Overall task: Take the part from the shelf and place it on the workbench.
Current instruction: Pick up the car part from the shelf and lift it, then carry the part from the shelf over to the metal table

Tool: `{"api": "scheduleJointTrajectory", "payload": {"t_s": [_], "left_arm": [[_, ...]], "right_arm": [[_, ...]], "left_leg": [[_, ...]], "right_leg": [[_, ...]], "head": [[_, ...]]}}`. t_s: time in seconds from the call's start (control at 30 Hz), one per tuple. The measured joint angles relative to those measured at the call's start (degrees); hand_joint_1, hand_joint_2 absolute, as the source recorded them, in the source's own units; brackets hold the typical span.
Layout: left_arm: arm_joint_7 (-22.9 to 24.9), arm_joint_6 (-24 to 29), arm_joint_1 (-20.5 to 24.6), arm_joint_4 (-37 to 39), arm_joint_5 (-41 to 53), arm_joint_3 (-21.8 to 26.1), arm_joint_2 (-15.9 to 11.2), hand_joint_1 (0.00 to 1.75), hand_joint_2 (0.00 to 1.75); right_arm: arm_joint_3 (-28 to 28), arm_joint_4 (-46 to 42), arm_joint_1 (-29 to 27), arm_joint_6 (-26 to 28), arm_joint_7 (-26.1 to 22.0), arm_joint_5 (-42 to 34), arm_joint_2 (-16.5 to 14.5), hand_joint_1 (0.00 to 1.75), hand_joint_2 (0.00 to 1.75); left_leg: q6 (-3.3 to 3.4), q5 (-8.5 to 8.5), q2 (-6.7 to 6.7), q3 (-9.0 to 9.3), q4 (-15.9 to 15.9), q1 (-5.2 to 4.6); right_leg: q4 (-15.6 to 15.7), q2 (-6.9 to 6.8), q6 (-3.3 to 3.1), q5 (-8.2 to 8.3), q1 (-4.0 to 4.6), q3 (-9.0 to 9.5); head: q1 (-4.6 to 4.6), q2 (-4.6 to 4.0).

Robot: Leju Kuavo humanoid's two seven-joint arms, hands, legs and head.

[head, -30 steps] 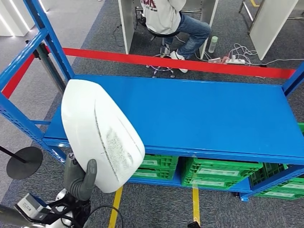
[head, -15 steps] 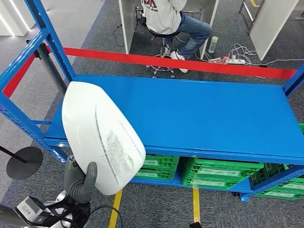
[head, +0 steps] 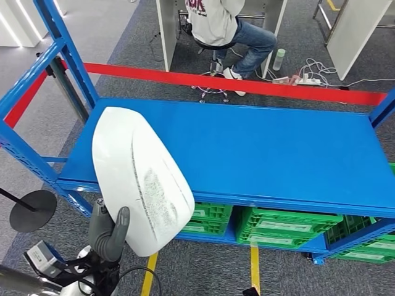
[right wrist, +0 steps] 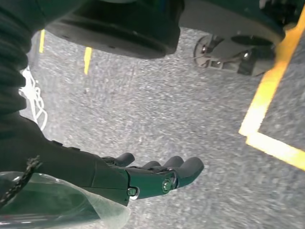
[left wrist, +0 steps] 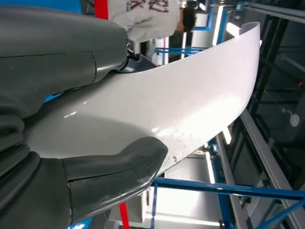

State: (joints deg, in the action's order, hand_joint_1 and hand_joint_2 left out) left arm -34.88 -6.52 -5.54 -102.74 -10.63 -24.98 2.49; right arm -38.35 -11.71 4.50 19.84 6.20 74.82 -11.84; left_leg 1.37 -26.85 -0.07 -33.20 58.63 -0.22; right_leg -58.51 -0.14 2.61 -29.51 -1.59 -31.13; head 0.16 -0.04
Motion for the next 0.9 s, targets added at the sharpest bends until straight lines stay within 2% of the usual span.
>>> {"api": "scheduleJointTrajectory", "payload": {"t_s": [0.1,0.13,0.2,0.27,0.3,0.33,0.37,0.43,0.47,0.5,0.53,0.6,0.67,0.7,0.77,0.8,0.83,0.87,0.9], "left_arm": [[0.32,0.41,-0.16,0.06,0.48,0.0,0.15,1.75,1.75],[0.35,0.91,-0.17,0.08,0.86,0.0,0.19,1.75,1.75],[0.59,2.29,-0.24,0.1,1.52,0.03,0.27,1.75,1.75],[1.56,2.35,-0.4,0.22,0.23,0.05,0.42,1.75,1.75],[2.06,1.6,-0.54,0.32,-1.03,0.06,0.46,1.75,1.75],[2.42,0.52,-0.67,0.41,-2.35,0.06,0.51,1.75,1.75],[2.52,-0.49,-0.78,0.48,-3.21,0.06,0.53,1.75,1.75],[2.47,-1.93,-0.87,0.52,-3.85,0.05,0.56,1.75,1.75],[2.44,-2.28,-0.89,0.53,-3.74,0.04,0.57,1.75,1.75],[2.38,-2.47,-0.91,0.54,-3.56,0.04,0.58,1.75,1.75],[2.33,-2.61,-0.96,0.56,-3.37,0.06,0.59,1.75,1.75],[2.14,-2.86,-1.09,0.58,-3.07,0.09,0.64,1.75,1.75],[1.98,-3.15,-1.14,0.58,-2.89,0.1,0.75,1.75,1.75],[1.94,-3.26,-1.15,0.58,-2.83,0.09,0.84,1.75,1.75],[1.96,-3.45,-1.17,0.61,-2.79,0.08,0.94,1.75,1.75],[2.08,-3.62,-1.19,0.66,-2.84,0.08,0.95,1.75,1.75],[2.28,-3.81,-1.2,0.73,-2.91,0.07,0.95,1.75,1.75],[2.49,-4.01,-1.2,0.84,-2.98,0.06,0.96,1.75,1.75],[2.67,-4.14,-1.2,0.94,-3.04,0.05,0.96,1.75,1.75]], "right_arm": [[0.05,0.02,0.17,0.75,0.98,-0.17,-0.27,0.0,1.75],[0.05,0.02,0.21,0.91,1.17,-0.17,-0.36,0.0,1.75],[0.05,0.02,0.27,1.29,1.69,-0.29,-0.52,0.0,1.75],[0.05,0.02,0.26,1.53,2.11,-0.52,-0.61,0.0,1.75],[0.05,0.02,0.26,1.52,2.17,-0.6,-0.62,0.0,1.75],[0.05,0.02,0.25,1.47,2.18,-0.6,-0.62,0.0,1.75],[0.05,0.02,0.26,1.42,2.16,-0.51,-0.63,0.0,1.75],[0.05,0.02,0.25,1.36,2.13,-0.3,-0.67,0.0,1.75],[0.05,0.03,0.25,1.35,2.12,-0.23,-0.7,0.0,1.75],[0.05,0.03,0.24,1.34,2.1,-0.2,-0.73,0.0,1.75],[0.05,0.04,0.23,1.34,2.08,-0.19,-0.75,0.0,1.75],[0.05,0.04,0.24,1.34,2.03,-0.12,-0.75,0.0,1.75],[0.05,0.04,0.24,1.33,2.01,-0.04,-0.74,0.0,1.75],[0.05,0.04,0.28,1.32,1.96,-0.03,-0.73,0.0,1.75],[0.06,0.04,0.54,1.29,1.87,-0.05,-0.73,0.0,1.75],[0.07,0.04,0.72,1.25,1.84,-0.07,-0.73,0.0,1.75],[0.07,0.04,0.86,1.19,1.88,-0.08,-0.73,0.0,1.75],[0.08,0.04,0.9,1.15,1.96,-0.09,-0.73,0.0,1.75],[0.08,0.04,0.85,1.11,2.09,-0.08,-0.73,0.0,1.75]], "left_leg": [[-0.88,-0.04,0.01,-0.18,0.3,0.05],[-1.18,-0.63,0.01,-0.41,0.96,0.11],[-1.78,-3.59,0.0,-2.42,5.71,0.27],[-2.13,-7.01,0.0,-5.82,13.39,0.44],[-2.19,-7.61,0.0,-6.96,15.93,0.49],[-2.16,-7.02,0.0,-7.18,16.38,0.51],[-2.04,-5.35,0.0,-6.35,14.56,0.53],[-1.58,-1.2,-0.02,-2.93,7.16,0.48],[-1.34,-0.02,-0.04,-1.47,3.92,0.38],[-1.12,0.28,-0.04,-0.59,1.84,0.27],[-0.96,-0.07,-0.07,-0.35,1.07,0.17],[-0.52,-0.26,-0.07,-0.28,0.37,0.23],[0.07,-0.09,0.01,-0.05,-0.09,0.48],[0.35,-0.03,0.1,0.06,-0.28,0.58],[0.74,-0.05,0.33,0.07,-0.26,0.46],[0.84,-0.03,0.44,0.08,-0.23,0.38],[0.91,0.0,0.48,0.12,-0.2,0.3],[0.95,0.04,0.45,0.17,-0.17,0.24],[0.95,0.03,0.36,0.23,-0.16,0.2]], "right_leg": [[0.24,0.17,-1.19,-0.22,0.09,0.25],[0.31,0.12,-1.56,-0.15,0.02,0.32],[0.42,-0.05,-2.13,-0.09,-0.1,0.45],[0.41,-0.17,-2.37,-0.17,-0.02,0.46],[0.41,-0.18,-2.42,-0.21,0.01,0.5],[0.4,-0.14,-2.44,-0.25,0.03,0.58],[0.4,-0.07,-2.44,-0.33,0.03,0.74],[0.43,0.05,-2.29,-0.57,0.03,1.07],[0.41,0.08,-2.1,-0.7,0.11,1.15],[0.39,0.07,-1.86,-0.77,0.18,1.07],[0.44,0.04,-1.56,-0.77,0.26,0.92],[0.65,-0.03,-0.86,-0.78,0.33,0.79],[-0.57,-0.05,-0.32,-1.9,0.35,0.14],[-2.8,-0.04,-0.18,-3.23,0.37,-0.98],[-10.08,-0.05,-0.08,-6.53,0.46,-4.35],[-13.33,-0.06,-0.07,-7.58,0.48,-5.82],[-14.89,-0.07,-0.11,-7.62,0.51,-6.47],[-14.26,-0.08,-0.22,-6.54,0.52,-6.08],[-11.34,-0.08,-0.41,-4.52,0.52,-4.67]], "head": [[-0.21,0.0],[-0.35,0.0],[-0.66,0.0],[-0.85,0.0],[-0.85,0.0],[-0.85,0.0],[-0.86,0.0],[-0.84,0.0],[-0.83,0.0],[-0.81,0.0],[-0.76,0.0],[-0.74,0.0],[-0.64,0.0],[-0.55,0.0],[-0.45,0.0],[-0.44,0.0],[-0.44,0.0],[-0.43,0.0],[-0.42,0.0]]}}
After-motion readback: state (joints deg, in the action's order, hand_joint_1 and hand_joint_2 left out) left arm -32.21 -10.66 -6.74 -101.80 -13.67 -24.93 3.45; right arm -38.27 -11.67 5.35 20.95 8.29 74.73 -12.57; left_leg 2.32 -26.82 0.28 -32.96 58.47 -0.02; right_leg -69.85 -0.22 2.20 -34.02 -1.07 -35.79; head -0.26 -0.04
